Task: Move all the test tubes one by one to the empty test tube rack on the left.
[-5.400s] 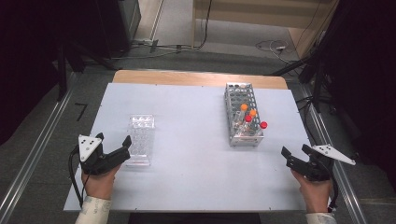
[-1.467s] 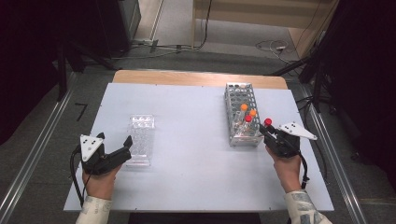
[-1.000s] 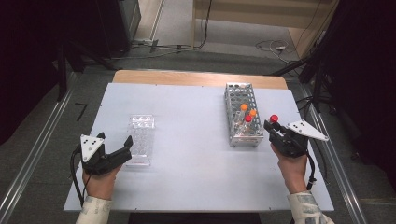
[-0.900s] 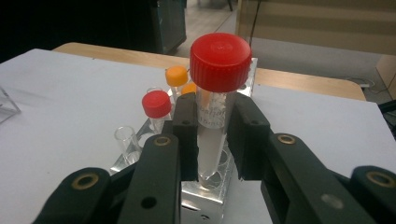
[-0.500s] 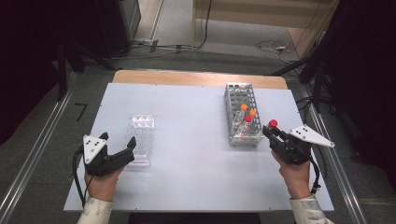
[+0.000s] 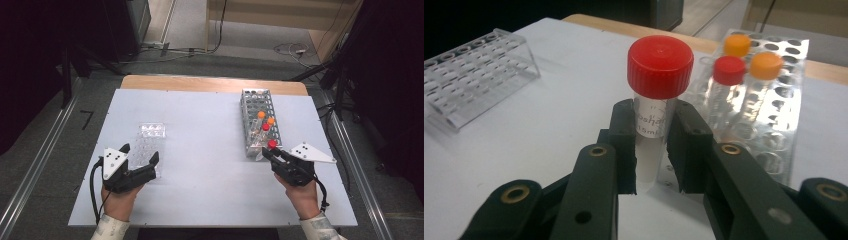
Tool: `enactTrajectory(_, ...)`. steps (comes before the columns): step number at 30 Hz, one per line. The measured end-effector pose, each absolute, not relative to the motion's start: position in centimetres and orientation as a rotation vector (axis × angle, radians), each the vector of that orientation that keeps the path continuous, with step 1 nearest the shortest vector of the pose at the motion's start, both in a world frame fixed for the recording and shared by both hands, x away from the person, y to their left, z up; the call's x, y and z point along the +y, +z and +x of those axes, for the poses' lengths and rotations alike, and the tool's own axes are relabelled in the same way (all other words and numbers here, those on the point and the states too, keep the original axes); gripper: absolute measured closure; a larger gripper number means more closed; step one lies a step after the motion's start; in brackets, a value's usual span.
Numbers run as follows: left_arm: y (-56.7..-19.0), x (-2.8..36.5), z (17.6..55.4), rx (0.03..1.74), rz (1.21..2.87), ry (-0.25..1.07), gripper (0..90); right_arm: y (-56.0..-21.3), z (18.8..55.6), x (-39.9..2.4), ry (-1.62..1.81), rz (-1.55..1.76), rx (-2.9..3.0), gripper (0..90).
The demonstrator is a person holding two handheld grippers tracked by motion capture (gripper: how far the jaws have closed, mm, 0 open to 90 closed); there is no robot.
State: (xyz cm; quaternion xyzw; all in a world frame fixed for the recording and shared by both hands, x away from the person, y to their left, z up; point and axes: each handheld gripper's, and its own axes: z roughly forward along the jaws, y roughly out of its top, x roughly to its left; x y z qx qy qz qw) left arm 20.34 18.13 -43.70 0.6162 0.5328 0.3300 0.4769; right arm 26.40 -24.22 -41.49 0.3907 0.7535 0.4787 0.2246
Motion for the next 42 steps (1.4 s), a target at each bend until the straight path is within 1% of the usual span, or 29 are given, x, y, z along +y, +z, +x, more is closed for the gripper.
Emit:
enactTrajectory(14,-43.6,14.6,20.4,1.205,1.608,0.722,9.2,-43.2,26.4,-19.5,1.319,0.976,2.216,71.6)
enactTrajectory(18,-43.4,13.5,20.6,1.176,1.628,0.691,10.8,-43.3,26.5,-18.7,1.324,0.954,2.238,71.6)
enactTrajectory(19,-43.2,12.8,20.7,1.154,1.633,0.672,13.1,-43.4,26.5,-18.1,1.327,0.943,2.256,71.6)
enactTrajectory(29,-42.1,8.9,21.4,1.023,1.717,0.564,21.3,-43.9,25.9,-14.5,1.328,0.833,2.347,71.6)
enactTrajectory(32,-42.0,8.5,21.5,1.004,1.732,0.545,24.2,-44.0,25.9,-13.7,1.32,0.814,2.364,71.6)
enactTrajectory(33,-41.8,8.2,21.7,0.993,1.732,0.521,25.7,-44.1,25.9,-13.4,1.314,0.802,2.37,71.6)
enactTrajectory(39,-41.5,7.6,22.5,0.959,1.744,0.508,37.2,-44.2,26.0,-12.2,1.31,0.767,2.39,71.6)
enactTrajectory(42,-41.6,7.4,23.0,0.946,1.76,0.498,40.5,-44.1,26.1,-11.8,1.311,0.756,2.394,71.6)
